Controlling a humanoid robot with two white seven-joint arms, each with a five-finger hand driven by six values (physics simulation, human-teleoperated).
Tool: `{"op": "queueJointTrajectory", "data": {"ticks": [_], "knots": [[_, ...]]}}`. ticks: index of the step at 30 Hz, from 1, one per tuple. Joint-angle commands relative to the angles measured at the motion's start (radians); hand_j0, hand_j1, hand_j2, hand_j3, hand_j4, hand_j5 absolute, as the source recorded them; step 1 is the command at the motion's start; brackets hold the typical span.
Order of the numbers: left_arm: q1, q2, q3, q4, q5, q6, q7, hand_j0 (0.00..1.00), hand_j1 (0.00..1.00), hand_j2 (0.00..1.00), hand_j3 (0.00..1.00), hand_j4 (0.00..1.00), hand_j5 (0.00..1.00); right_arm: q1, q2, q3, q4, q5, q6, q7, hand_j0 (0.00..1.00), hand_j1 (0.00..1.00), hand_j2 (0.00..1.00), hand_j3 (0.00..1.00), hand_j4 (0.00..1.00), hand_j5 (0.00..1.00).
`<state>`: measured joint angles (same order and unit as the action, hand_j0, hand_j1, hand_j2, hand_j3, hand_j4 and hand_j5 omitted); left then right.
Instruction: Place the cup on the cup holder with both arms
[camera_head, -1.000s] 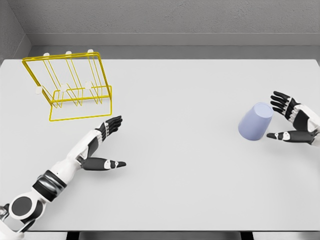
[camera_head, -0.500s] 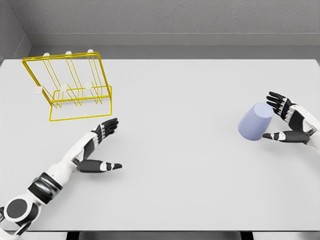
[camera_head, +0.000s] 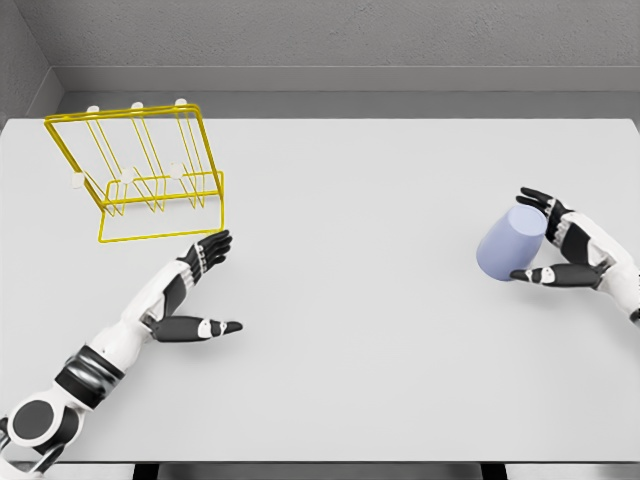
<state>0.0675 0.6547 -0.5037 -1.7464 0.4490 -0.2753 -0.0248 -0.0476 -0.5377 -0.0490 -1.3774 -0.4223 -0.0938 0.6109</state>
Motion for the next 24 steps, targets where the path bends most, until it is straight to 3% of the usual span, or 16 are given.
{"op": "queueJointTrajectory", "data": {"ticks": [1,14,24], "knots": [[0.000,-0.006,0.005,-0.001,0.002,-0.019,-0.001,1.00,1.00,1.00,1.00,1.00,1.00,0.000,0.007,0.006,-0.005,-0.006,0.000,0.000,1.00,1.00,1.00,1.00,1.00,1.00],[0.000,-0.015,0.020,-0.005,0.000,-0.031,0.000,1.00,1.00,1.00,1.00,1.00,1.00,-0.006,0.019,0.018,-0.011,0.030,0.003,0.000,1.00,1.00,1.00,1.00,1.00,1.00],[0.002,-0.014,0.020,-0.005,0.000,-0.030,0.000,1.00,1.00,1.00,1.00,1.00,1.00,-0.028,0.042,0.020,-0.006,0.025,0.017,0.000,0.61,0.61,0.61,0.61,0.61,0.61]]}}
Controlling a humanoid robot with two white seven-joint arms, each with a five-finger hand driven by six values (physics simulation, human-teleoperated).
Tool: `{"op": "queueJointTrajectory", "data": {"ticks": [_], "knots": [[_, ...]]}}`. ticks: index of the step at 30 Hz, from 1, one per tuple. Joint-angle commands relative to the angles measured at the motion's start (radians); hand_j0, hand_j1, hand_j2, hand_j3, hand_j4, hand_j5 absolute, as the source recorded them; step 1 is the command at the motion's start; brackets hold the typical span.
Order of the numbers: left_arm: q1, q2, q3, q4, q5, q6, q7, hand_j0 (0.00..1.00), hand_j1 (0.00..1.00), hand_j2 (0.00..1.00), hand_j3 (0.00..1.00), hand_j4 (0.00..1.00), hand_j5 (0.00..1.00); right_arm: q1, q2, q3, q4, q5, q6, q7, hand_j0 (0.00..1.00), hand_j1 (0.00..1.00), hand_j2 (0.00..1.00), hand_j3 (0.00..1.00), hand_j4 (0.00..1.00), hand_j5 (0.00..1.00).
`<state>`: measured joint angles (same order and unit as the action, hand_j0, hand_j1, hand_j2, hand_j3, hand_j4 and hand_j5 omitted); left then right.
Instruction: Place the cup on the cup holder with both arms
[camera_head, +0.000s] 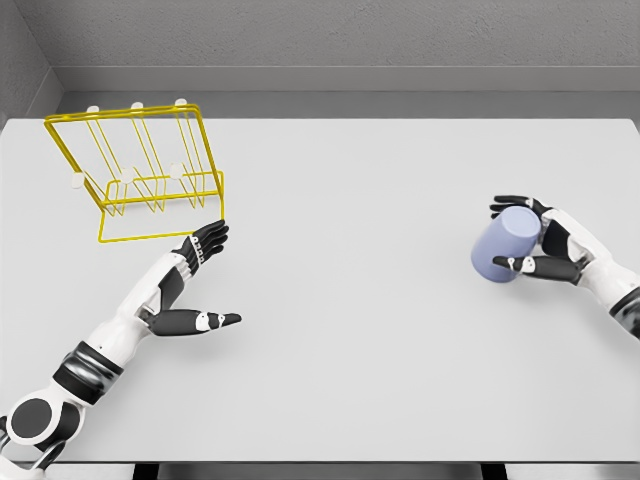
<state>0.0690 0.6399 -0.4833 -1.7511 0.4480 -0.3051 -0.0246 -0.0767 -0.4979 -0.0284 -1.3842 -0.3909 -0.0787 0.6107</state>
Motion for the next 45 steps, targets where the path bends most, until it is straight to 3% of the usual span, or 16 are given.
{"op": "queueJointTrajectory", "data": {"ticks": [1,16,26,45], "knots": [[0.000,0.001,0.000,-0.001,0.001,0.000,0.000,1.00,1.00,1.00,1.00,1.00,1.00,0.000,0.002,-0.002,0.001,-0.006,0.002,0.000,0.59,0.59,0.59,0.59,0.59,0.59],[-0.002,-0.002,0.022,-0.001,-0.002,-0.002,0.003,1.00,1.00,1.00,1.00,1.00,1.00,-0.015,0.016,-0.001,-0.007,-0.005,0.000,0.000,0.55,0.55,0.55,0.55,0.55,0.55],[-0.002,-0.017,0.020,-0.002,-0.006,0.000,0.003,1.00,1.00,1.00,1.00,1.00,1.00,-0.092,0.058,0.024,-0.029,-0.005,0.002,0.000,0.54,0.54,0.54,0.54,0.54,0.54],[0.002,-0.020,0.020,-0.001,-0.003,0.000,0.002,1.00,1.00,1.00,1.00,1.00,1.00,-0.143,0.094,0.071,-0.061,-0.003,0.000,0.000,0.53,0.53,0.53,0.53,0.53,0.53]]}}
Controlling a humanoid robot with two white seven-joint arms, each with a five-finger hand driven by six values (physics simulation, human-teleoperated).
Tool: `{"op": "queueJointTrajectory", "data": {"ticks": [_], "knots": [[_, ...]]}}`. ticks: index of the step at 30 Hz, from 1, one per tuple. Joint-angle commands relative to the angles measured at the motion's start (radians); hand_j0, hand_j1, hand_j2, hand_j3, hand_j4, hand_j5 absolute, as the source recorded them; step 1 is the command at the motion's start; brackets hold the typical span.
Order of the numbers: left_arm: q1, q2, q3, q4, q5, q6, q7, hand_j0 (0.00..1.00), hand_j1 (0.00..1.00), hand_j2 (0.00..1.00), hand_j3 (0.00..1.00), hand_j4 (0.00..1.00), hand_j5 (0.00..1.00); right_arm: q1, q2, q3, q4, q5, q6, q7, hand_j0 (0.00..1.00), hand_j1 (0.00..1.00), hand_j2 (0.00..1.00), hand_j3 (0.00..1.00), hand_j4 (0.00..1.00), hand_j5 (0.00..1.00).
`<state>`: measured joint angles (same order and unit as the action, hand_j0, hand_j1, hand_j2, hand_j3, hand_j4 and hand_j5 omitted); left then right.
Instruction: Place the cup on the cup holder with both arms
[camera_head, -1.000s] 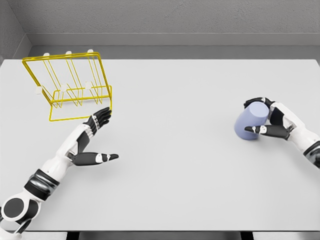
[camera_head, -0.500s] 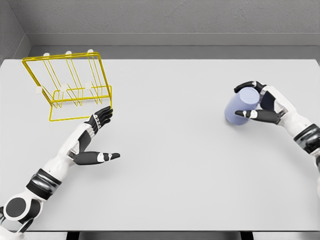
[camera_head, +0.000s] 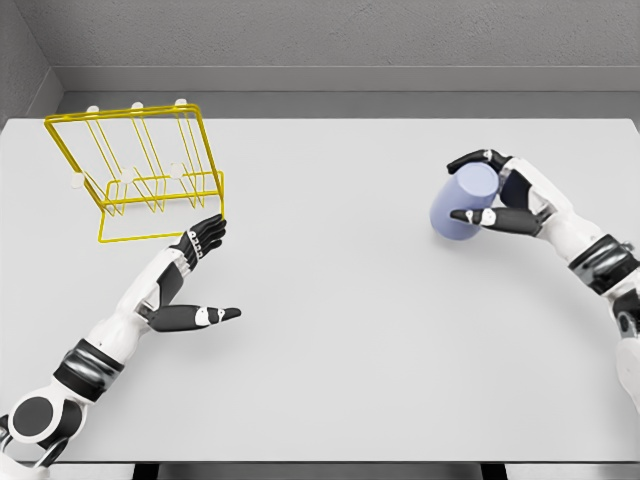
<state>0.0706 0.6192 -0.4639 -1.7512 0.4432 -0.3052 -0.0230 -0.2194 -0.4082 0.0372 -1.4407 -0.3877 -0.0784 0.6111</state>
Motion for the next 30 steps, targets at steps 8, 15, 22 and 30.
{"op": "queueJointTrajectory", "data": {"ticks": [8,15,22,30], "knots": [[0.003,0.001,0.001,-0.001,0.002,0.000,0.000,1.00,1.00,1.00,1.00,1.00,1.00,-0.017,0.029,0.023,-0.010,-0.005,0.000,0.000,0.52,0.52,0.52,0.52,0.52,0.52],[0.003,-0.001,0.001,-0.001,0.003,0.001,0.000,1.00,1.00,1.00,1.00,1.00,1.00,-0.034,0.074,0.043,-0.026,-0.005,0.002,0.000,0.49,0.49,0.49,0.49,0.49,0.49],[0.005,-0.006,0.001,-0.001,0.002,0.003,0.002,1.00,1.00,1.00,1.00,1.00,1.00,-0.032,0.080,0.079,-0.067,-0.005,0.019,0.000,0.49,0.49,0.49,0.49,0.49,0.49],[0.014,-0.006,0.008,-0.001,0.003,0.001,0.003,1.00,1.00,1.00,1.00,1.00,1.00,-0.038,0.129,0.133,-0.076,0.032,0.023,0.000,0.47,0.47,0.47,0.47,0.47,0.47]]}}
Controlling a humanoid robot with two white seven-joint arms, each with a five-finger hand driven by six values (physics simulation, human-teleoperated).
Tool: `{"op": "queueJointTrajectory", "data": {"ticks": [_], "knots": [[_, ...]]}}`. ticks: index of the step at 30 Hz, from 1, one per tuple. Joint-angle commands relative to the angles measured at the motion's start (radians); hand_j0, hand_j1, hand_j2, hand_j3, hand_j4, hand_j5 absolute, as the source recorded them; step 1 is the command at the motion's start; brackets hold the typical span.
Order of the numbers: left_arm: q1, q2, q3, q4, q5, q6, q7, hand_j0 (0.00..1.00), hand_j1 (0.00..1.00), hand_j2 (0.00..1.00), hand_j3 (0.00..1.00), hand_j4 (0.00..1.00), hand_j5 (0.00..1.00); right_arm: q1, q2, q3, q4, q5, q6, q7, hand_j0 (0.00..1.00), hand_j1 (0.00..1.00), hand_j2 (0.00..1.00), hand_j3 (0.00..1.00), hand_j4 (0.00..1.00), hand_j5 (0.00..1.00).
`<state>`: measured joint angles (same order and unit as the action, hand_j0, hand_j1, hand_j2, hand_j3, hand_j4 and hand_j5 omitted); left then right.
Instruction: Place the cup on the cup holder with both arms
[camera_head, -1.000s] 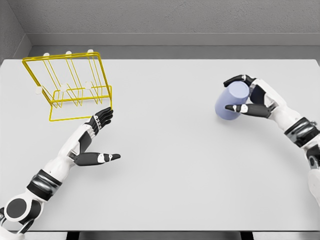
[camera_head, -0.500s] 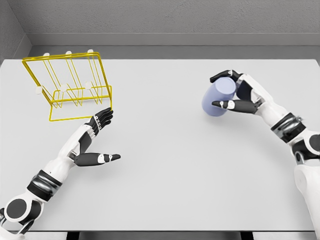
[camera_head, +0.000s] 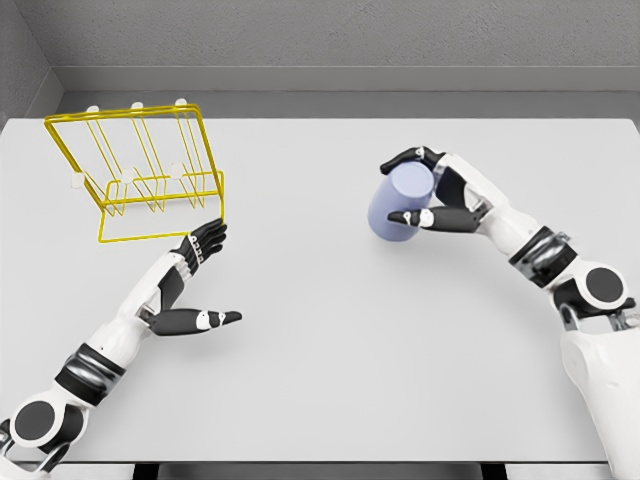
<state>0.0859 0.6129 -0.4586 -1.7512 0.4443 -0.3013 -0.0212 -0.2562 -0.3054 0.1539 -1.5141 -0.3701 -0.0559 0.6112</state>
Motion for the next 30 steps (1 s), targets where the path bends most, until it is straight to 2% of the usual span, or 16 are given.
{"op": "queueJointTrajectory", "data": {"ticks": [1,4,30], "knots": [[0.008,0.001,0.018,-0.001,0.002,-0.002,0.001,1.00,1.00,1.00,1.00,1.00,1.00,-0.002,0.035,0.024,-0.003,0.017,0.001,0.000,0.47,0.47,0.47,0.47,0.47,0.47],[0.025,0.001,0.037,-0.001,0.002,-0.002,0.001,1.00,1.00,1.00,1.00,1.00,1.00,-0.003,0.040,0.035,-0.005,0.020,0.001,0.000,0.47,0.47,0.47,0.47,0.47,0.47],[0.032,0.001,0.035,-0.001,0.002,0.005,0.000,1.00,1.00,1.00,1.00,1.00,1.00,-0.043,0.065,0.161,-0.005,0.042,0.004,0.000,0.46,0.46,0.46,0.46,0.46,0.46]]}}
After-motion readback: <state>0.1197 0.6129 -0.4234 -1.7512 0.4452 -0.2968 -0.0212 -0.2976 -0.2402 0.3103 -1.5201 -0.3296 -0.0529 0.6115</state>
